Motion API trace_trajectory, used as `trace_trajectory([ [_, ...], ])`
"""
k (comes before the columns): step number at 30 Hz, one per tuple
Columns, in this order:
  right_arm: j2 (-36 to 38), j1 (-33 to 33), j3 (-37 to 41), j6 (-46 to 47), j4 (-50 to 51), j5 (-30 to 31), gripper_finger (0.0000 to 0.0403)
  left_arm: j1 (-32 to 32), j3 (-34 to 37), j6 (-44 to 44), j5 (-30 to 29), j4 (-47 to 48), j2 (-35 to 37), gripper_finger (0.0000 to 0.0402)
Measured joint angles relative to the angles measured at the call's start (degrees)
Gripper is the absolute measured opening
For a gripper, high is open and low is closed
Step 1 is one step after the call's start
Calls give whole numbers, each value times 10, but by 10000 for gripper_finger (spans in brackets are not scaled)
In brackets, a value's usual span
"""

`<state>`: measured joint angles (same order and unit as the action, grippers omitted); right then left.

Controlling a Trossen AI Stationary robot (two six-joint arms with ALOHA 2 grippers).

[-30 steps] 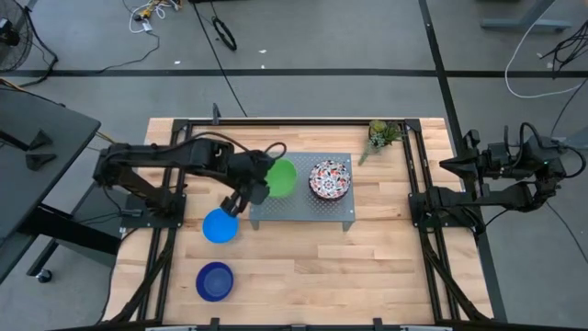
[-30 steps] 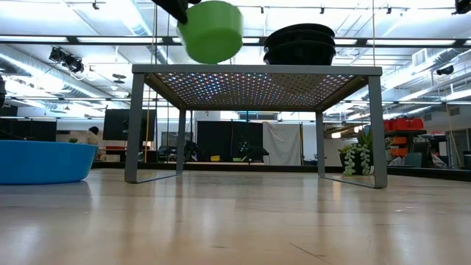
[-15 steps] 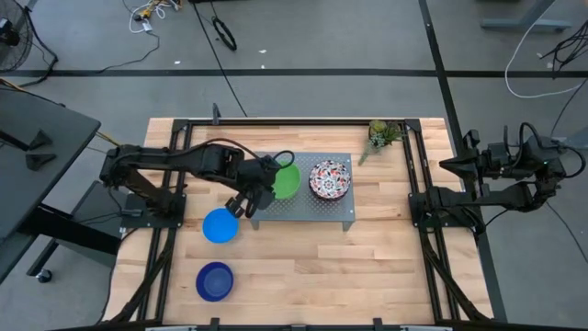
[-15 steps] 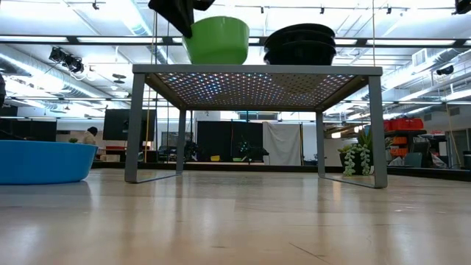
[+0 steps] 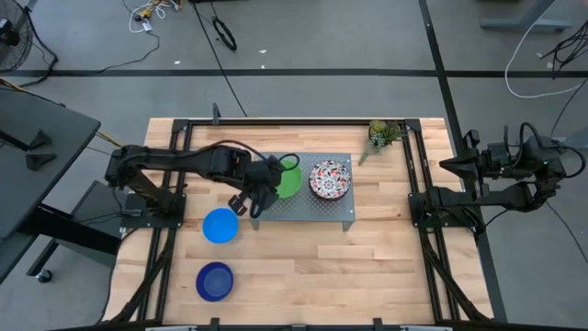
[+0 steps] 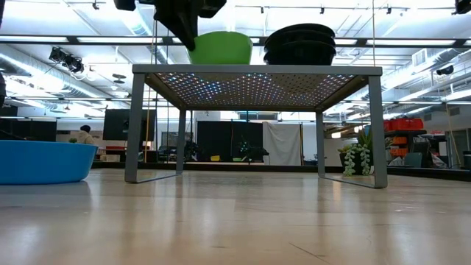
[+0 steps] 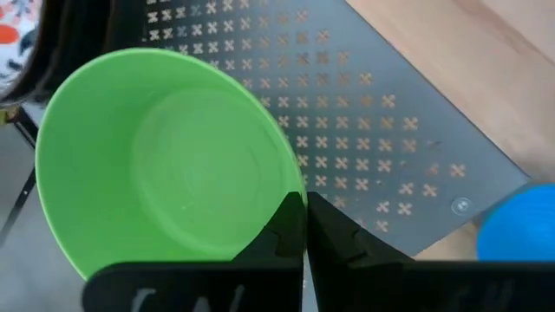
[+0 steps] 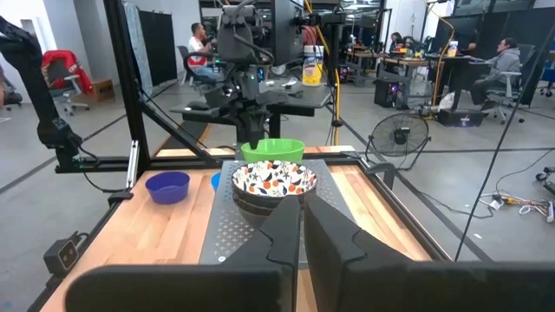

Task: Pick & Place Mini bowls
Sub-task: Put the light green plastic bowl on the shelf

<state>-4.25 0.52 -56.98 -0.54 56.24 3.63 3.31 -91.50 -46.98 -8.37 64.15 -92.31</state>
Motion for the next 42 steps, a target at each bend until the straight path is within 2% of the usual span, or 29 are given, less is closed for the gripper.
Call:
trace_trajectory([
  [29,0,0,0,0,0,0,23,-17,0,-2,-5,12,-4,2],
  [42,0,0,0,0,0,0,23,-33,0,13,12,3,-4,2],
])
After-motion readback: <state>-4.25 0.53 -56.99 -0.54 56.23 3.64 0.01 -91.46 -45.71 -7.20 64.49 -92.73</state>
